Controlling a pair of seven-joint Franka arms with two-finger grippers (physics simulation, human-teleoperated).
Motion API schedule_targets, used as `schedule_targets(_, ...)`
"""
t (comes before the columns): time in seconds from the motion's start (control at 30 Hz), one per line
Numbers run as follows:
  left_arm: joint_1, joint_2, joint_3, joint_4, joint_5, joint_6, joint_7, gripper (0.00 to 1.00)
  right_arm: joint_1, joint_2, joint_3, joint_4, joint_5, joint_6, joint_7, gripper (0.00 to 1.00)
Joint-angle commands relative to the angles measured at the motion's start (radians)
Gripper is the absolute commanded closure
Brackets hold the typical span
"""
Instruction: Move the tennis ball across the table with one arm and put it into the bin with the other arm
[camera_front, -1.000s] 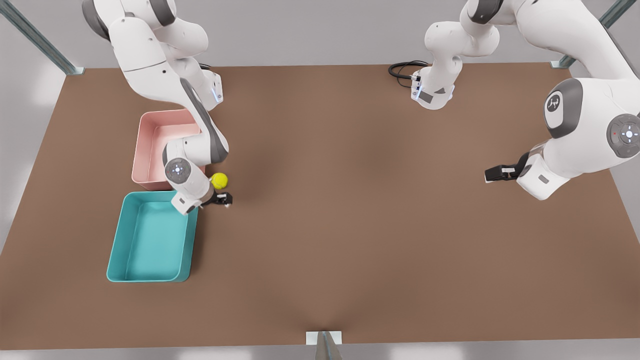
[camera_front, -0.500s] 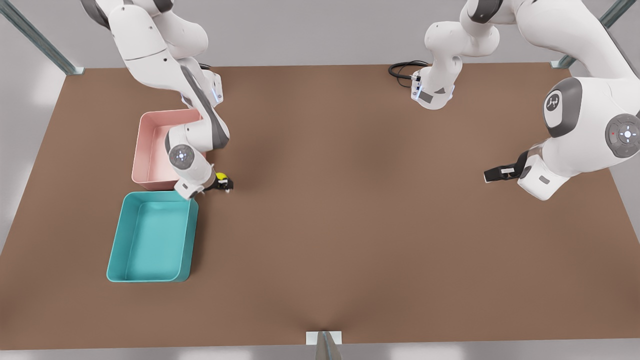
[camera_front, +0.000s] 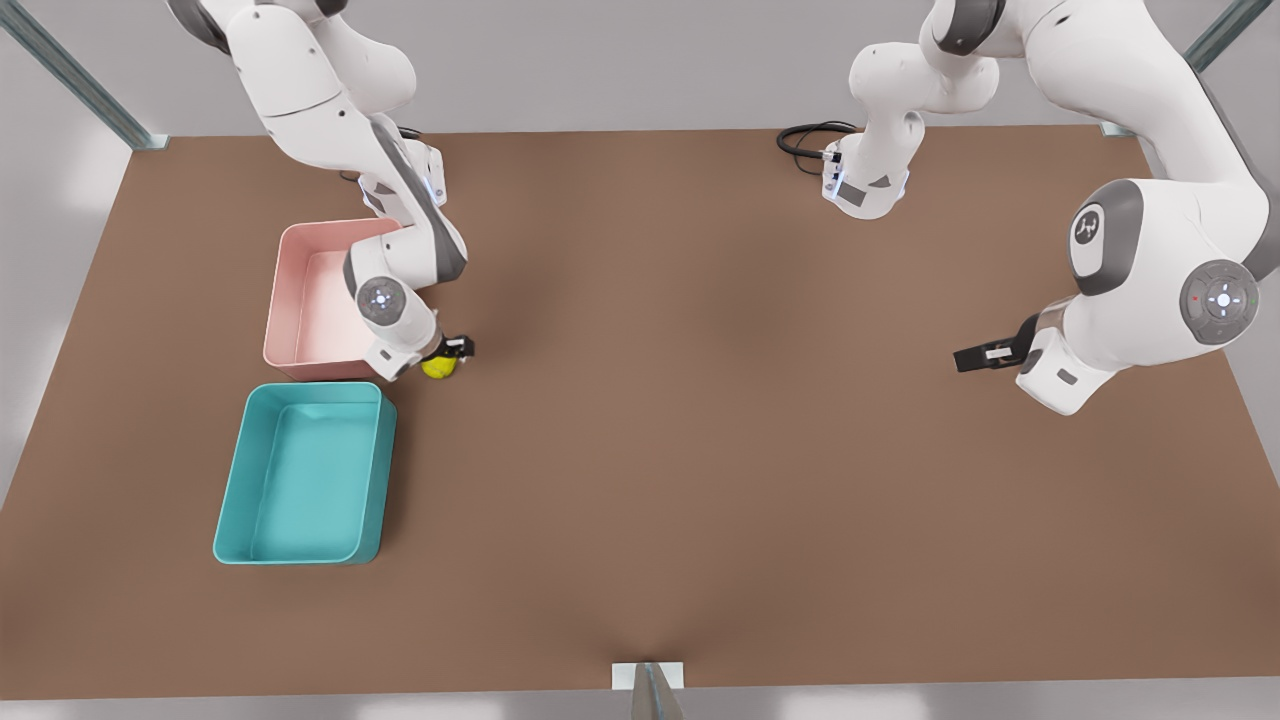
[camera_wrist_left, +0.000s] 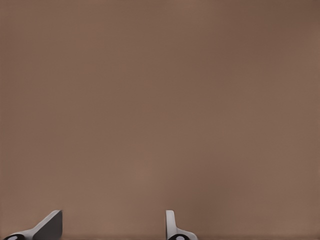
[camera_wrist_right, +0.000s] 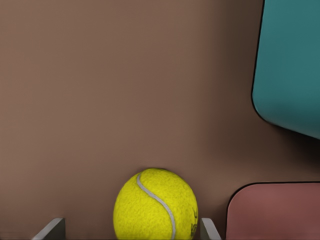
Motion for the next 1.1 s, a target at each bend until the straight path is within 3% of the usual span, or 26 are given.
schedule_targets(0.0, 0.000, -0.001, 0.000, 0.001, -0.001, -0.004, -0.027, 0.00, 0.000, 0.002, 0.000, -0.009, 0.002, 0.020, -0.002, 0.00)
schedule_targets(0.77, 0.001, 0.000, -0.011, -0.001, -0.002, -0.007, -0.029, 0.00, -0.001, 0.092, -0.001, -0.035, 0.002, 0.142, -0.001, 0.00)
schedule_targets(1.07, 0.001, 0.000, -0.011, 0.001, -0.002, -0.021, -0.034, 0.00, -0.007, 0.094, -0.001, -0.037, 0.002, 0.142, -0.001, 0.25)
